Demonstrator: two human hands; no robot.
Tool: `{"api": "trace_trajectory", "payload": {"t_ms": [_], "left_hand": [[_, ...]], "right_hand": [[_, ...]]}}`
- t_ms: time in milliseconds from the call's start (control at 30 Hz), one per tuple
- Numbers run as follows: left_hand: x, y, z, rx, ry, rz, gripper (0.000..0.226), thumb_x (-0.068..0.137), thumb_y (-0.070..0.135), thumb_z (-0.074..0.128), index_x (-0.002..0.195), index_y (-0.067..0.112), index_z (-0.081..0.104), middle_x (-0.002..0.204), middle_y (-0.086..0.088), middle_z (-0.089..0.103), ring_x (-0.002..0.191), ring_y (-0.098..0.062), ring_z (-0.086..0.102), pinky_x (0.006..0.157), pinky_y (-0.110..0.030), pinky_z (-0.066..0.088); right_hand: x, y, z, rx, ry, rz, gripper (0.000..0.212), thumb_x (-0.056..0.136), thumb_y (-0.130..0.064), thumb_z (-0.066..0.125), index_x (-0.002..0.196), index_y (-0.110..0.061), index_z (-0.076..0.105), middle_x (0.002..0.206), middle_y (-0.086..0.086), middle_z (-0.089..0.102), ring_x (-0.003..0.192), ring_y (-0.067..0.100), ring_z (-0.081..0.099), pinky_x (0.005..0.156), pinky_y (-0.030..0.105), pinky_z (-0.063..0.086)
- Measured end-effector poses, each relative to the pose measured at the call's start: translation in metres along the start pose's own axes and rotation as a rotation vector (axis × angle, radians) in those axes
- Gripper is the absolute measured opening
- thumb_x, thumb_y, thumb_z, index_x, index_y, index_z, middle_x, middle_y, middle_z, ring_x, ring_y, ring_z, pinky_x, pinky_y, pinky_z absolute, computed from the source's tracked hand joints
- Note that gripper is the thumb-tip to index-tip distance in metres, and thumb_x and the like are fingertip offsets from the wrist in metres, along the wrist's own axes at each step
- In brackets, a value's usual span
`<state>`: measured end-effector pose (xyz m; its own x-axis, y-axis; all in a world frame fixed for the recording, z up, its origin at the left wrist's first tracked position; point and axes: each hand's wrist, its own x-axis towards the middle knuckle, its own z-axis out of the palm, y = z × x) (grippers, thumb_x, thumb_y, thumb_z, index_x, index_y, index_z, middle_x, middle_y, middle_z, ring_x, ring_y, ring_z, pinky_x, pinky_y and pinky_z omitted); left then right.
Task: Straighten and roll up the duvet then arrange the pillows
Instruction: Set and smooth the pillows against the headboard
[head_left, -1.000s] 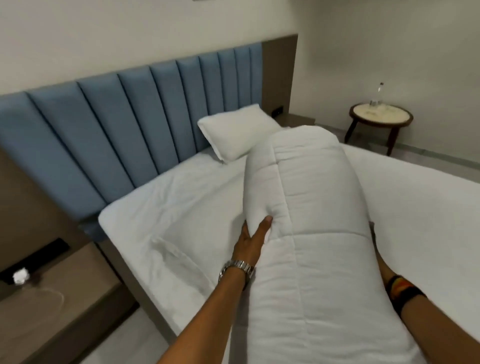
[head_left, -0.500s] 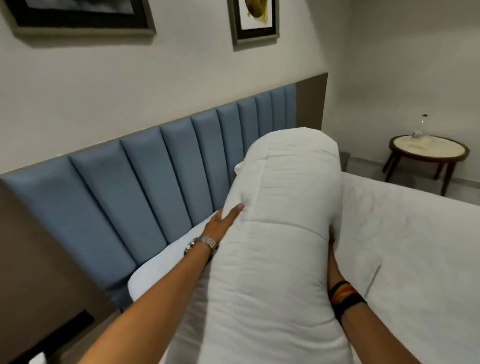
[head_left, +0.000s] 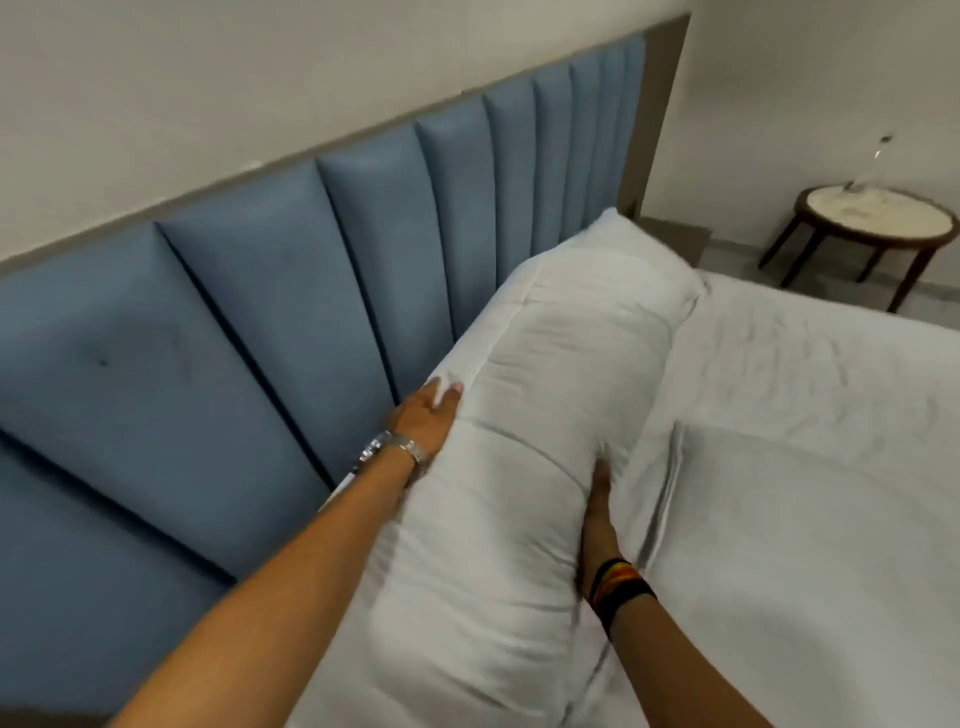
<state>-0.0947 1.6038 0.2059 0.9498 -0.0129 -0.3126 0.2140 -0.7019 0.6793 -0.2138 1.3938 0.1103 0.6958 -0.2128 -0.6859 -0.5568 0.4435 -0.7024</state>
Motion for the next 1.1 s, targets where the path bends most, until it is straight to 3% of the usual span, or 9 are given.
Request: {"api": "trace_trajectory", "payload": {"t_ms": [133, 233, 300, 367, 467, 567, 733, 900, 1100], "left_hand": [[-0.004, -0.092, 0.053, 0.405, -0.083, 0.022, 0.09, 0.087, 0.092, 0.014, 0.165, 0.046, 0.007, 0.177, 0.005, 0.0, 0.162, -0.03, 0.004, 0.127, -0.059, 0.002], [-0.006, -0.141, 0.077, 0.47, 0.08, 0.127, 0.089, 0.085, 0.094, 0.004, 0.162, 0.052, -0.008, 0.176, 0.004, -0.008, 0.162, -0.031, -0.006, 0.122, -0.066, -0.012], [0.008, -0.16, 0.079, 0.513, 0.166, 0.188, 0.087, 0.088, 0.092, 0.01, 0.164, 0.05, 0.001, 0.177, 0.001, 0.002, 0.162, -0.035, 0.003, 0.121, -0.069, -0.007], [0.028, -0.179, 0.082, 0.531, 0.255, 0.271, 0.086, 0.091, 0.089, 0.02, 0.165, 0.046, 0.013, 0.176, -0.001, 0.011, 0.161, -0.036, 0.012, 0.121, -0.072, 0.002], [0.053, -0.208, 0.097, 0.525, 0.332, 0.369, 0.086, 0.092, 0.084, 0.033, 0.165, 0.041, 0.02, 0.175, -0.002, 0.015, 0.161, -0.036, 0.012, 0.12, -0.074, 0.004], [0.071, -0.229, 0.126, 0.525, 0.363, 0.411, 0.086, 0.092, 0.08, 0.039, 0.165, 0.037, 0.024, 0.175, -0.004, 0.017, 0.16, -0.038, 0.011, 0.12, -0.075, 0.006], [0.07, -0.226, 0.141, 0.561, 0.313, 0.364, 0.087, 0.093, 0.081, 0.034, 0.166, 0.036, 0.021, 0.175, -0.007, 0.016, 0.16, -0.04, 0.012, 0.12, -0.074, 0.006], [0.034, -0.183, 0.113, 0.523, 0.213, 0.239, 0.085, 0.095, 0.083, 0.019, 0.167, 0.038, 0.015, 0.175, -0.006, 0.016, 0.159, -0.039, 0.014, 0.122, -0.069, 0.004], [-0.066, -0.093, 0.15, 0.537, 0.014, 0.371, 0.076, 0.1, 0.069, 0.021, 0.167, 0.033, 0.018, 0.176, -0.006, 0.006, 0.161, -0.036, -0.001, 0.123, -0.064, -0.008]], "right_hand": [[0.016, 0.05, 0.052, -0.21, 0.172, 0.069, 0.147, 0.06, -0.102, 0.057, 0.168, -0.011, 0.017, 0.17, 0.016, 0.03, 0.151, 0.04, 0.036, 0.126, 0.054, 0.029], [0.038, 0.032, 0.081, -0.53, 0.468, -0.286, 0.12, 0.078, -0.094, 0.049, 0.169, -0.024, 0.013, 0.175, 0.017, 0.014, 0.161, 0.035, 0.017, 0.127, 0.059, 0.02], [0.068, 0.008, 0.092, -0.811, 0.528, -0.599, 0.104, 0.085, -0.087, 0.047, 0.168, -0.035, 0.01, 0.177, 0.013, 0.005, 0.163, 0.031, 0.006, 0.125, 0.065, 0.012], [0.105, -0.019, 0.107, -1.041, 0.46, -0.738, 0.094, 0.091, -0.084, 0.047, 0.166, -0.047, 0.004, 0.178, 0.005, -0.008, 0.163, 0.031, -0.007, 0.123, 0.069, -0.003], [0.163, -0.032, 0.121, -1.393, 0.409, -0.741, 0.093, 0.086, -0.096, 0.026, 0.164, -0.054, -0.001, 0.176, 0.0, -0.019, 0.16, 0.036, -0.024, 0.115, 0.077, -0.017], [0.205, -0.009, 0.116, -1.559, 0.407, -0.656, 0.097, 0.08, -0.102, 0.01, 0.163, -0.054, -0.009, 0.176, 0.001, -0.023, 0.157, 0.04, -0.031, 0.111, 0.084, -0.013], [0.21, -0.008, 0.099, -1.601, 0.324, -0.535, 0.101, 0.076, -0.103, 0.007, 0.161, -0.054, -0.015, 0.174, 0.0, -0.028, 0.156, 0.039, -0.032, 0.112, 0.083, -0.011], [0.133, -0.018, 0.066, -1.382, 0.247, -0.635, 0.094, 0.086, -0.095, 0.024, 0.166, -0.05, 0.002, 0.178, -0.004, -0.013, 0.163, 0.026, -0.016, 0.12, 0.075, -0.008], [0.013, 0.022, -0.117, -1.104, 0.532, -0.447, 0.094, 0.083, -0.094, 0.03, 0.165, -0.051, 0.016, 0.178, -0.003, -0.002, 0.164, 0.021, -0.005, 0.124, 0.068, -0.006]]}}
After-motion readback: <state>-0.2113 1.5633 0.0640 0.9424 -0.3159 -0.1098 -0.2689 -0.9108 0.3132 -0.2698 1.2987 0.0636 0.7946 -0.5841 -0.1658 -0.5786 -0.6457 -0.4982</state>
